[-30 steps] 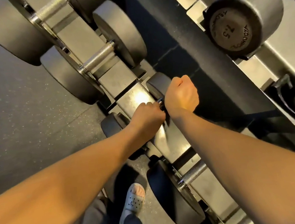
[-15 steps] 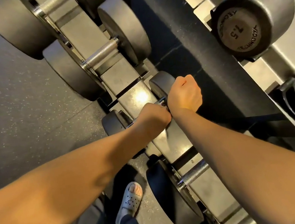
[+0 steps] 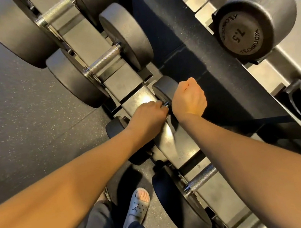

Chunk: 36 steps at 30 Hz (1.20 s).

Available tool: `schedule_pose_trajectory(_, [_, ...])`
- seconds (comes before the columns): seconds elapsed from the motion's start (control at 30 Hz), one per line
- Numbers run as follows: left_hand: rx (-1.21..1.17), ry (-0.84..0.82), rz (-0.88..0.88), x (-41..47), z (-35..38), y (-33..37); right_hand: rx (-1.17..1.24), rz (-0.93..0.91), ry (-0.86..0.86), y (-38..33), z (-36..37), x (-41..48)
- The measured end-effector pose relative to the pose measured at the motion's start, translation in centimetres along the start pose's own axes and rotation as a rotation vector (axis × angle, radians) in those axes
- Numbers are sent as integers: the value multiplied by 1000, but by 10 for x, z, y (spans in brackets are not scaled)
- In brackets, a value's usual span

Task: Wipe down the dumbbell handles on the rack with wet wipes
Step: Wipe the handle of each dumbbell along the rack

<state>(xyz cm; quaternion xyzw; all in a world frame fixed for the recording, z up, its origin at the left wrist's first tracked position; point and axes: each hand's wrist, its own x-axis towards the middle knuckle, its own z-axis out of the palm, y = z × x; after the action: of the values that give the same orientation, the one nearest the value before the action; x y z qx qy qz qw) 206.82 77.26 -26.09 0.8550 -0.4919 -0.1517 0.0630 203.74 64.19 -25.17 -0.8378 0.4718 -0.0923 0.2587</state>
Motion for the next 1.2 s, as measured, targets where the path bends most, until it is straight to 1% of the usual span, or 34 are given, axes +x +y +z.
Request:
schedule_pose_trajectory(0.13, [23, -127, -92, -10, -1, -13, 20, 2, -9, 2, 0, 0])
schedule_pose_trajectory(0.23, [160, -301, -197, -24, -5, -20, 23, 1, -13, 3, -1, 0])
schedule_pose_trajectory(0.27, [172, -354, -233, -25, -5, -22, 24, -2, -8, 3, 0, 0])
schedule_pose_trajectory(0.3, [131, -381, -265, -23, -8, -24, 27, -6, -3, 4, 0, -1])
schedule_pose_trajectory(0.33, [4, -373, -308, -19, -10, -26, 33, -10, 1, 4, 1, -1])
schedule_pose_trajectory(0.37, [-185, -319, -347, -13, -10, -26, 41, -12, 8, 4, 1, -1])
schedule_pose_trajectory(0.43, [-521, -140, -382, -1, -10, -20, 48, -14, 26, 4, 3, -1])
schedule_pose_trajectory(0.47, [-601, -64, -364, 5, -9, -15, 48, -13, 33, 4, 3, -1])
schedule_pose_trajectory(0.5, [-635, -20, -343, 9, -8, -10, 49, -10, 38, 4, 3, -2])
schedule_pose_trajectory(0.6, [-649, 25, -344, 14, 2, -7, 60, -7, 36, 3, 3, -3])
schedule_pose_trajectory(0.67, [-620, -15, -364, 7, 3, -13, 62, -10, 28, 3, 2, -3])
schedule_pose_trajectory(0.73, [-558, -105, -371, -3, -1, -22, 62, -3, 14, 3, 1, -2])
schedule_pose_trajectory(0.77, [-488, -183, -371, -8, -5, -25, 62, -1, 10, 3, 1, -2])
schedule_pose_trajectory(0.83, [-226, -371, -368, -12, -14, -29, 69, 0, 14, 2, 1, -2])
schedule_pose_trajectory(0.87, [-107, -434, -362, -12, -17, -32, 67, 1, 16, 3, 0, -2])
schedule_pose_trajectory(0.9, [-53, -453, -363, -12, -20, -34, 60, 1, 13, 3, 0, -2])
schedule_pose_trajectory(0.93, [-63, -444, -374, -10, -22, -36, 52, 2, 10, 3, 0, -3])
schedule_pose_trajectory(0.97, [-170, -401, -397, -7, -21, -39, 48, 3, 8, 3, 0, -2])
schedule_pose_trajectory(1.03, [-561, -237, -466, 0, -15, -40, 43, 2, 14, 2, 0, -2])
schedule_pose_trajectory(1.07, [-712, -153, -482, 2, -12, -35, 42, 5, 18, 2, 0, -2])
schedule_pose_trajectory(1.1, [-775, -95, -470, 4, -9, -29, 39, 8, 20, 2, 0, -2])
schedule_pose_trajectory(1.13, [-772, -54, -439, 6, -5, -23, 37, 13, 18, 1, 0, -3])
schedule_pose_trajectory(1.2, [-714, -30, -407, 6, 2, -17, 40, 19, 17, 0, 1, -3])
